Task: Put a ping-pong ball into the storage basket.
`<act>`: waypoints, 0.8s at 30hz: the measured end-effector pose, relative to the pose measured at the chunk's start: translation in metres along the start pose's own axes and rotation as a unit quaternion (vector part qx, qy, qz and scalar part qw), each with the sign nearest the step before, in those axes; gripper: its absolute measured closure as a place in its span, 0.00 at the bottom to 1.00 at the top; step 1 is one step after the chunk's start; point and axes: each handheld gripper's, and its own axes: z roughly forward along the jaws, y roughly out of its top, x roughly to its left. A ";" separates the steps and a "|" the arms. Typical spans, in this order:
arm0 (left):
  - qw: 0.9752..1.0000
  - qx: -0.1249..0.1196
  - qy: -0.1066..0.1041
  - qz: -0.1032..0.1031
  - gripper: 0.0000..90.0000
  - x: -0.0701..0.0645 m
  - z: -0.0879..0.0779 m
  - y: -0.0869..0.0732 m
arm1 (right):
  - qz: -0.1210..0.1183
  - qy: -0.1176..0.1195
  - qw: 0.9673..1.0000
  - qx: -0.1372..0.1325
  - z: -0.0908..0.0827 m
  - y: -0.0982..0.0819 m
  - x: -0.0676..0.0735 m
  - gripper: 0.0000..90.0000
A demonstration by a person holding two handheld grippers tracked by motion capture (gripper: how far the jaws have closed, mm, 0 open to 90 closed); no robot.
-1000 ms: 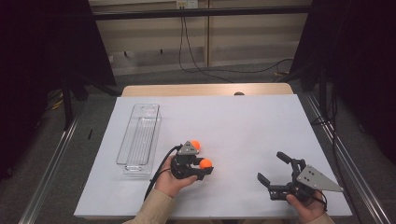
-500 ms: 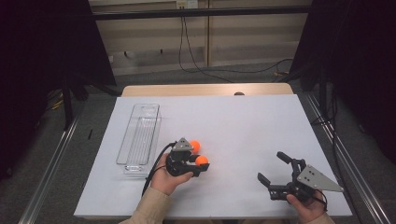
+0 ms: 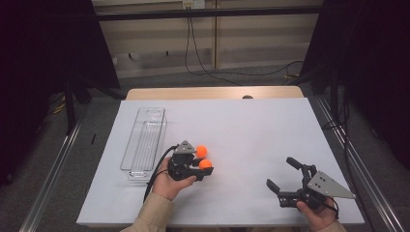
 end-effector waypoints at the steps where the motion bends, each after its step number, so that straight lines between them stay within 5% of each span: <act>1: 1.000 0.000 0.000 0.001 0.56 0.000 0.000 0.000 | 0.000 0.000 1.000 0.000 0.000 0.000 0.000 0.03; 24: 1.000 -0.005 0.004 -0.010 0.56 0.007 -0.012 0.002 | 0.000 0.001 1.000 0.000 0.000 0.000 0.000 0.03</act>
